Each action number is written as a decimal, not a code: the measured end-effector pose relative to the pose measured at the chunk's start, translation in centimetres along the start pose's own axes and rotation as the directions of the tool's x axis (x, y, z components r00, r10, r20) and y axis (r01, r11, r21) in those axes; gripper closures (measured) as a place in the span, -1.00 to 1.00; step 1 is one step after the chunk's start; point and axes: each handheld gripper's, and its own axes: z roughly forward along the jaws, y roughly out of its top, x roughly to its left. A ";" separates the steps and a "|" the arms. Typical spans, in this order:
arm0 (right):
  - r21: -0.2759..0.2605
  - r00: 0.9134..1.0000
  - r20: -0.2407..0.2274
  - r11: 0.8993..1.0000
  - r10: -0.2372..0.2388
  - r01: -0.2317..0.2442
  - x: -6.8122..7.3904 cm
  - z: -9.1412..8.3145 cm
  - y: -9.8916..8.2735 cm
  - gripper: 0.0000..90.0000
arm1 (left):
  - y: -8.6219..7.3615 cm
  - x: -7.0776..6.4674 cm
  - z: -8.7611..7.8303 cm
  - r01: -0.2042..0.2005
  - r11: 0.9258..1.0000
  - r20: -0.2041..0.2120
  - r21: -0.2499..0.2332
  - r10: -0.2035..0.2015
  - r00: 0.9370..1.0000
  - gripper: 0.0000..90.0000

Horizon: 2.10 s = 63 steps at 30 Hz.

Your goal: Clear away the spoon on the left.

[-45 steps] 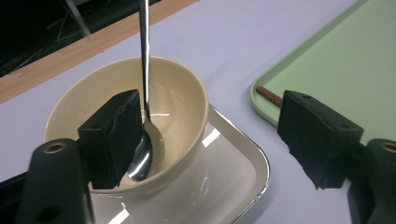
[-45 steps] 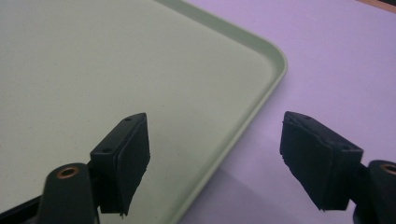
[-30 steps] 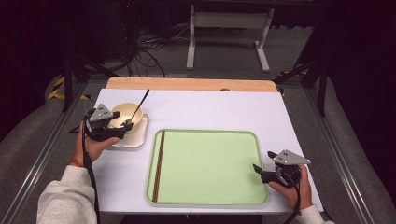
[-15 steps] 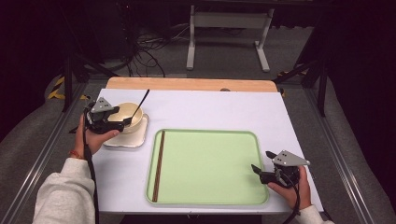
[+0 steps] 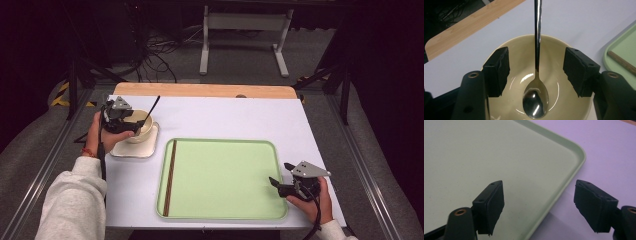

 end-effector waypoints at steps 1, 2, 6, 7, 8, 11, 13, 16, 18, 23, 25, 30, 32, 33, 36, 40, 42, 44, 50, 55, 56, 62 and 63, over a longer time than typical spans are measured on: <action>0.001 1.000 -0.001 1.000 0.002 -0.002 0.0 0.0 -0.1 -0.45 | 0.1 0.1 0.2 0.007 1.000 0.004 0.000 -0.007 1.000 -0.09; 0.005 1.000 -0.001 1.000 0.002 -0.002 0.0 0.0 -0.2 -0.45 | 0.3 0.2 0.3 0.004 1.000 0.005 0.005 -0.004 1.000 -0.03; 0.003 1.000 -0.004 1.000 0.002 -0.002 0.0 0.0 -0.1 -0.45 | 0.7 0.2 1.1 0.001 0.999 0.011 0.041 -0.002 1.000 0.08; 0.002 1.000 -0.004 1.000 0.000 0.000 0.1 0.0 -0.1 -0.45 | 0.8 0.2 1.5 -0.006 0.998 0.010 0.055 0.006 1.000 0.11; 0.003 1.000 -0.005 1.000 -0.003 0.003 0.1 0.0 -0.1 -0.45 | 0.8 0.1 1.8 -0.003 0.998 0.010 0.064 0.003 1.000 0.11; 0.004 1.000 -0.004 1.000 -0.001 0.001 0.1 0.0 -0.1 -0.45 | 0.7 0.2 2.6 -0.005 0.996 -0.005 0.088 0.006 1.000 0.17; 0.003 1.000 -0.003 1.000 0.004 -0.004 0.0 -0.1 -0.2 -0.45 | 0.7 0.2 3.2 -0.008 0.993 -0.007 0.116 0.009 1.000 0.21; 0.002 1.000 -0.003 1.000 0.007 -0.007 0.0 -0.1 -0.2 -0.45 | 0.6 0.3 4.0 -0.010 0.989 -0.023 0.145 0.014 1.000 0.29; 0.003 1.000 0.000 1.000 0.007 -0.007 0.0 -0.1 -0.3 -0.45 | 0.7 0.5 4.2 0.000 0.988 -0.026 0.152 0.004 1.000 0.37; 0.004 1.000 -0.001 1.000 0.011 -0.011 -0.1 -0.1 -0.4 -0.45 | 0.9 0.6 4.3 -0.001 0.988 -0.022 0.158 0.005 1.000 0.66; 0.004 1.000 -0.002 1.000 0.012 -0.012 -0.1 -0.1 -0.4 -0.45 | 0.9 0.5 4.3 -0.007 0.987 -0.019 0.160 0.011 1.000 0.71; 0.006 1.000 -0.004 1.000 0.007 -0.007 -0.1 -0.1 -0.4 -0.45 | 1.1 0.2 4.2 -0.023 0.988 -0.001 0.155 0.023 1.000 0.90; 0.005 1.000 -0.004 1.000 0.008 -0.008 -0.1 -0.1 -0.4 -0.45 | 1.1 0.2 4.2 -0.024 0.989 0.007 0.149 0.023 1.000 0.90; 0.005 1.000 -0.004 1.000 0.010 -0.010 -0.1 -0.1 -0.4 -0.45 | 1.2 0.1 4.1 -0.028 0.988 0.003 0.150 0.027 1.000 0.91; 0.004 1.000 -0.003 1.000 0.011 -0.011 -0.1 -0.2 -0.4 -0.45 | 1.2 0.2 3.7 -0.016 0.992 0.003 0.122 0.015 1.000 0.91; 0.003 1.000 -0.003 1.000 0.006 -0.006 -0.1 -0.2 -0.4 -0.45 | 1.3 0.2 3.0 -0.009 0.996 0.006 0.092 0.009 1.000 0.91; 0.001 1.000 -0.001 1.000 0.005 -0.005 -0.1 -0.3 -0.4 -0.45 | 1.3 0.2 2.3 -0.003 0.999 0.016 0.051 0.002 1.000 0.92; -0.002 1.000 0.000 1.000 0.006 -0.006 -0.1 -0.3 -0.4 -0.46 | 1.4 0.1 1.7 -0.004 0.999 0.014 0.035 0.004 1.000 0.92; -0.005 1.000 0.002 1.000 0.002 -0.002 0.0 -0.3 -0.3 -0.46 | 1.8 -0.2 0.3 0.000 1.000 0.019 -0.018 0.001 1.000 0.92; -0.008 1.000 0.003 1.000 -0.002 0.002 0.0 -0.4 -0.3 -0.46 | 2.1 -0.8 -0.8 -0.004 0.999 0.016 -0.053 0.005 1.000 0.92; -0.008 1.000 0.003 1.000 -0.002 0.002 0.0 -0.4 -0.3 -0.46 | 2.2 -0.9 -1.1 -0.005 0.998 0.014 -0.060 0.006 1.000 0.92; -0.010 1.000 0.003 1.000 -0.003 0.003 0.0 -0.4 -0.2 -0.46 | 2.3 -1.4 -2.5 0.025 0.996 0.028 -0.089 -0.023 0.999 0.92; -0.009 1.000 0.003 1.000 -0.004 0.004 0.0 -0.4 -0.2 -0.46 | 2.3 -1.4 -2.5 0.025 0.996 0.028 -0.089 -0.023 0.999 0.92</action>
